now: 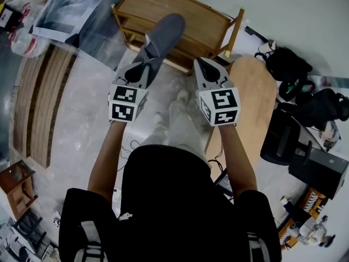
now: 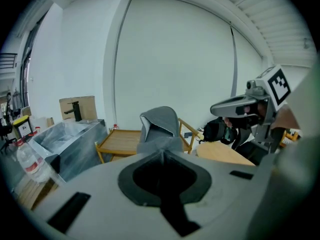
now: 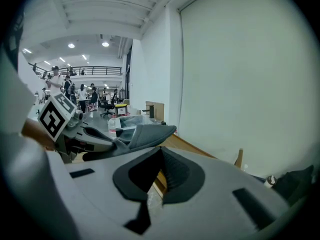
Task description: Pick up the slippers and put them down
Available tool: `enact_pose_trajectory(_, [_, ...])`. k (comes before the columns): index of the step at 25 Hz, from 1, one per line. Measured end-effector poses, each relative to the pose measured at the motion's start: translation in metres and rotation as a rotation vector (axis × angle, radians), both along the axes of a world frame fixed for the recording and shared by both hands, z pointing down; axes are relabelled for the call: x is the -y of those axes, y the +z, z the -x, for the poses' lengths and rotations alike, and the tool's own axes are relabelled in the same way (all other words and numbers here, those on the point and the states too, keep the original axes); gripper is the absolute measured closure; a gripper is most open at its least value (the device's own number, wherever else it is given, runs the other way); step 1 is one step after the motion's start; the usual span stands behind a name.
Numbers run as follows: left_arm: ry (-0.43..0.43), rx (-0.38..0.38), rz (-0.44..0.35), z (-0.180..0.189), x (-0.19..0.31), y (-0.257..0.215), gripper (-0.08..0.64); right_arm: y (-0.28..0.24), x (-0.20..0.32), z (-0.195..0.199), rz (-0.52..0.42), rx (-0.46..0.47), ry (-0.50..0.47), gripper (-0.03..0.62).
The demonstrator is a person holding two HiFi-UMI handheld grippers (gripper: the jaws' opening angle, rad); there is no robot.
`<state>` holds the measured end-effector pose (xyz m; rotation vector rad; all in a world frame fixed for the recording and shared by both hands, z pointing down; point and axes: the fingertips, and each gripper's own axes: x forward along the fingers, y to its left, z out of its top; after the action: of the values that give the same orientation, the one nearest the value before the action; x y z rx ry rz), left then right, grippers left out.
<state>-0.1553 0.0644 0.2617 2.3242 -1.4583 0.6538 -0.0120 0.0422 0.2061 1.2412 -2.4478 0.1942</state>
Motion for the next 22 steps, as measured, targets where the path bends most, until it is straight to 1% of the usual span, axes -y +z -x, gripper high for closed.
enact_pose_trajectory(3, [-0.001, 0.008, -0.023, 0.002, -0.002, 0.002, 0.545, 0.0, -0.005, -0.001, -0.005, 0.002, 0.007, 0.592])
enact_pose_trajectory(6, [0.0, 0.015, -0.025, 0.004, -0.003, 0.004, 0.545, 0.002, -0.008, -0.002, 0.002, 0.005, 0.012, 0.592])
enact_pose_trajectory(8, [0.0, 0.014, -0.013, 0.002, -0.005, 0.006, 0.545, 0.007, -0.009, -0.004, 0.011, 0.003, 0.013, 0.592])
enact_pose_trajectory(11, [0.004, 0.01, 0.027, -0.002, -0.006, 0.01, 0.545, 0.014, -0.007, -0.008, 0.029, 0.0, 0.016, 0.592])
enact_pose_trajectory(15, [-0.001, 0.019, 0.014, -0.001, -0.003, 0.022, 0.545, 0.027, -0.008, -0.012, 0.054, -0.006, 0.016, 0.592])
enact_pose_trajectory(22, [-0.024, 0.021, 0.053, -0.008, -0.014, 0.044, 0.545, 0.044, -0.015, -0.022, 0.093, -0.008, 0.006, 0.592])
